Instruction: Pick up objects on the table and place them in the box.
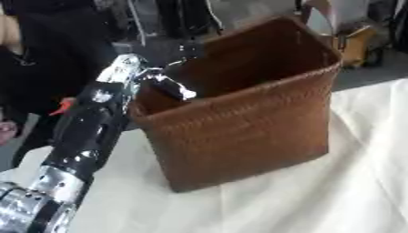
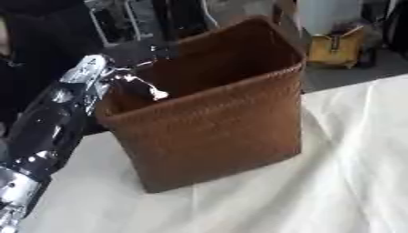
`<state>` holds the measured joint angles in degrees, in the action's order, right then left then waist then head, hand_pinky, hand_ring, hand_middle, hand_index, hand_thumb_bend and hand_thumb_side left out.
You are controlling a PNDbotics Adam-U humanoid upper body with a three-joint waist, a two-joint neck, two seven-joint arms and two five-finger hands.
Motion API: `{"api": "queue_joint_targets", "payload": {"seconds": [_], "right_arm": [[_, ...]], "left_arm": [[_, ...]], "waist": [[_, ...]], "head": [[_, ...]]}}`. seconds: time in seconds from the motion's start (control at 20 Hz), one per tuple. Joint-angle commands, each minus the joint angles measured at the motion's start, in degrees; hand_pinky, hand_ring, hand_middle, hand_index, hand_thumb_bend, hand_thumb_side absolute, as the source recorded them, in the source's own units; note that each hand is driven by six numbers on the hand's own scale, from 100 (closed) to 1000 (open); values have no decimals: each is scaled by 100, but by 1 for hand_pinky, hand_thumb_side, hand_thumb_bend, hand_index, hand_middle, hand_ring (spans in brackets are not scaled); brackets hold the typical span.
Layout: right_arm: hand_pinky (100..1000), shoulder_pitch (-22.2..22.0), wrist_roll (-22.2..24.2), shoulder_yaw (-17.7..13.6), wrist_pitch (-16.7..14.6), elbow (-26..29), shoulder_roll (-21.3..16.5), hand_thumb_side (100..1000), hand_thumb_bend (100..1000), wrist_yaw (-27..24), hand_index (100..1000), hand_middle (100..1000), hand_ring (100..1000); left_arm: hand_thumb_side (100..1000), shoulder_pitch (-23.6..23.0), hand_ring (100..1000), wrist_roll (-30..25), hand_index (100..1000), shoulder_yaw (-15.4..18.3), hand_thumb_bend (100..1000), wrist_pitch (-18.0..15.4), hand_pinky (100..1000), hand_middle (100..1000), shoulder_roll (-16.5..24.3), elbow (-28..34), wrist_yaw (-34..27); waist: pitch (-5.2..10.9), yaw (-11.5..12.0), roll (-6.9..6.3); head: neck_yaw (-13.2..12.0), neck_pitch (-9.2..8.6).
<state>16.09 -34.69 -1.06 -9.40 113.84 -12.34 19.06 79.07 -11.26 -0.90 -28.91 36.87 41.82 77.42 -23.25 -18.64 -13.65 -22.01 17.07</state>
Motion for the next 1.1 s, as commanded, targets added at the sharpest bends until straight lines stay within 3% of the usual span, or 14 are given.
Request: {"api": "queue_joint_targets", "payload": {"seconds": [0.05,0.55,0.85,0.95,1.0,1.05,1.1], "right_arm": [[673,27,8,-41,20,75,-103,1000,100,-43,590,687,623],[673,-29,-5,-68,30,75,-172,1000,100,-94,590,687,624],[674,-166,-56,-119,28,75,-311,1000,100,-159,588,685,625],[674,-221,-89,-148,24,75,-376,1000,100,-204,589,685,626],[675,-253,-103,-162,17,75,-409,1000,100,-219,589,685,627],[675,-280,-118,-174,8,75,-437,1000,100,-233,588,684,627],[676,-312,-140,-191,-9,75,-478,1000,100,-244,592,684,628]], "left_arm": [[668,166,1000,-24,1000,3,394,28,1000,1000,135,140,-64],[635,233,1000,222,1000,29,338,134,1000,982,169,197,-256],[607,264,1000,509,1000,97,317,331,1000,951,299,293,-541],[625,169,1000,659,1000,113,309,369,1000,939,416,387,-805],[701,81,1000,751,1000,130,278,382,1000,933,502,471,-1011],[722,-29,1000,829,1000,124,269,393,1000,935,596,573,-1262],[785,-213,1000,956,1000,120,194,392,1000,942,738,776,-1599]], "waist": [[183,28,70],[282,129,70],[479,296,70],[559,373,70],[601,416,70],[629,444,70],[670,491,70]], "head": [[-9,-7],[3,173],[62,417],[91,565],[115,673],[130,747],[176,856]]}}
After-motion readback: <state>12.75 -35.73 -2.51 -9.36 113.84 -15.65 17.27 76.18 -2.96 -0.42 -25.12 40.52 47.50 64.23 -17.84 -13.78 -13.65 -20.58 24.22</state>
